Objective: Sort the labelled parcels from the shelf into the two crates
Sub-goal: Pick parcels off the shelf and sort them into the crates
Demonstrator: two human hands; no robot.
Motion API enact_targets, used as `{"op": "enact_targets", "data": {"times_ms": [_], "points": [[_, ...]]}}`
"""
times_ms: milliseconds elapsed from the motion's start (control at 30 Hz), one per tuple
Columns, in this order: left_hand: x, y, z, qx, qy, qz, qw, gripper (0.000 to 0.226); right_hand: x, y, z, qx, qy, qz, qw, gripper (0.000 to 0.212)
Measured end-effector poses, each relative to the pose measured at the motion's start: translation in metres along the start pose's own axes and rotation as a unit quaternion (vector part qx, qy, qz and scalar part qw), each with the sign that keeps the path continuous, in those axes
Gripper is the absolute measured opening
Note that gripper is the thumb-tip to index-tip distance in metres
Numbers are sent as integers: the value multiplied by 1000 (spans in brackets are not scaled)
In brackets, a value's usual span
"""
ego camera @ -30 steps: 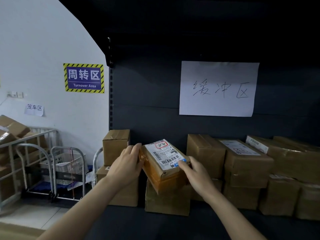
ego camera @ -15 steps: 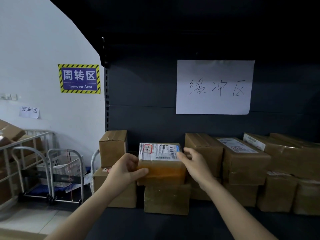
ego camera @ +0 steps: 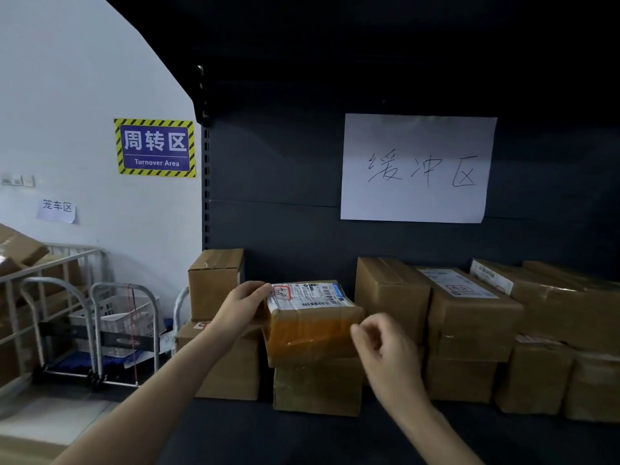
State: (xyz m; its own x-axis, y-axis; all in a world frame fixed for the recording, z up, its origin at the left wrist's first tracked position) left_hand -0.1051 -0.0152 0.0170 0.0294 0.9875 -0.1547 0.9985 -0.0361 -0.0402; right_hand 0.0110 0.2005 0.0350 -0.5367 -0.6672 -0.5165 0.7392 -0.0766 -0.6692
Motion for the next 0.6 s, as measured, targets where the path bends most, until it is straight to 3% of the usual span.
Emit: {"op": "enact_targets", "data": {"times_ms": [67, 200, 367, 533, 600], "points": [[5, 5, -1, 1, 10, 13, 1000, 24, 16, 3, -1, -4, -8, 43, 999, 10], [6, 24, -8, 37, -35, 4, 999, 21, 29, -5, -11, 30, -62, 52, 996, 10], [13, 44, -3, 0, -32, 29, 999, 24, 45, -14, -8, 68, -146, 89, 983, 32], [20, 62, -3, 29, -28, 51, 998, 37, 45, -12, 4, 58, -219, 99, 969, 9], [21, 69, -7, 73, -36, 41, 996, 41, 40, -12, 8, 35, -230, 89, 968, 21]]}}
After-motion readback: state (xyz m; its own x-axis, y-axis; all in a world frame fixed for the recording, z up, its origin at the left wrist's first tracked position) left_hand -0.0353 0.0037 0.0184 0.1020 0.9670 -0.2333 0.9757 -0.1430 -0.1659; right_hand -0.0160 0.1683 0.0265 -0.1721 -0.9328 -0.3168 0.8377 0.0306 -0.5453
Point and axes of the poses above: each hand's wrist, its own y-axis away from the middle knuckle, its own x-axis out of the palm, z = x × y, the point moved 10 cm from there along -y, towards the middle knuckle, and after that the axes turned 8 degrees about -x, right-handed, at the moved point
